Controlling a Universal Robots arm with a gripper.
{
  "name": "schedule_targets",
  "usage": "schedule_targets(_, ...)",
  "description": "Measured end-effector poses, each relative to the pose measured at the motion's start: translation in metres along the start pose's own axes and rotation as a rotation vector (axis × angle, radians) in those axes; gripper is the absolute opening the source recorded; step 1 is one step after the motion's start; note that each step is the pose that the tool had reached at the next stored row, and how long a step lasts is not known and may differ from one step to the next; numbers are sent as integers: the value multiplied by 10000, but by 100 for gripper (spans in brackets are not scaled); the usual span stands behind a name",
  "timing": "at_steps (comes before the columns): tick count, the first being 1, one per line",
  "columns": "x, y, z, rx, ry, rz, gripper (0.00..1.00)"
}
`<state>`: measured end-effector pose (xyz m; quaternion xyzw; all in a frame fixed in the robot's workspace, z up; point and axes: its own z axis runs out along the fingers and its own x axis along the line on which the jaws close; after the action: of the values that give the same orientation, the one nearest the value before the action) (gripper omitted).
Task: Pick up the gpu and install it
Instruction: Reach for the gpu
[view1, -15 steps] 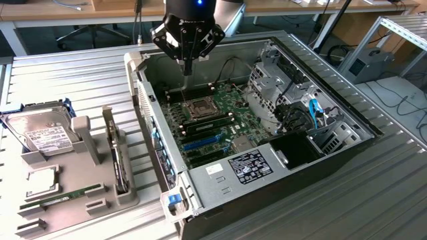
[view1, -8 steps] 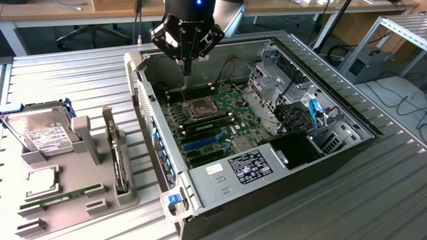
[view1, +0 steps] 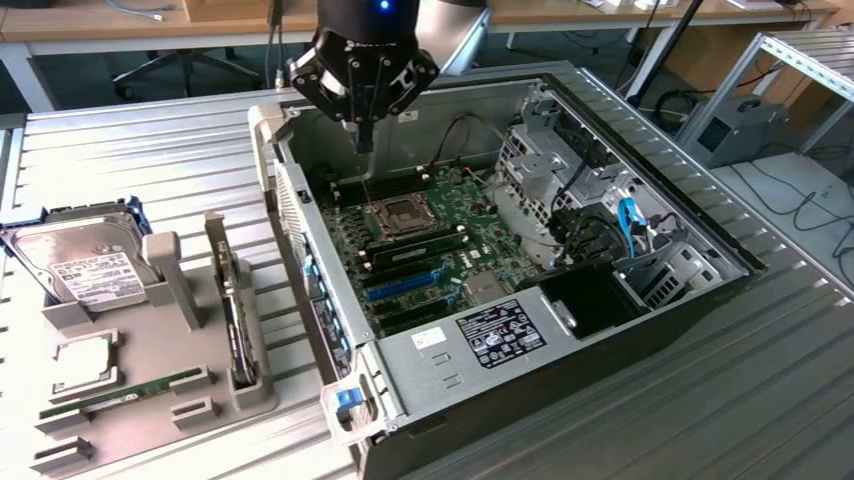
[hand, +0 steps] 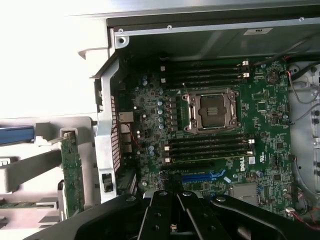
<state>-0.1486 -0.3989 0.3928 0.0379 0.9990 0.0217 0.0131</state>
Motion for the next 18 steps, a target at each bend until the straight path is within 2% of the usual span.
schedule_targets(18,84,-6,0,0,0,0,11)
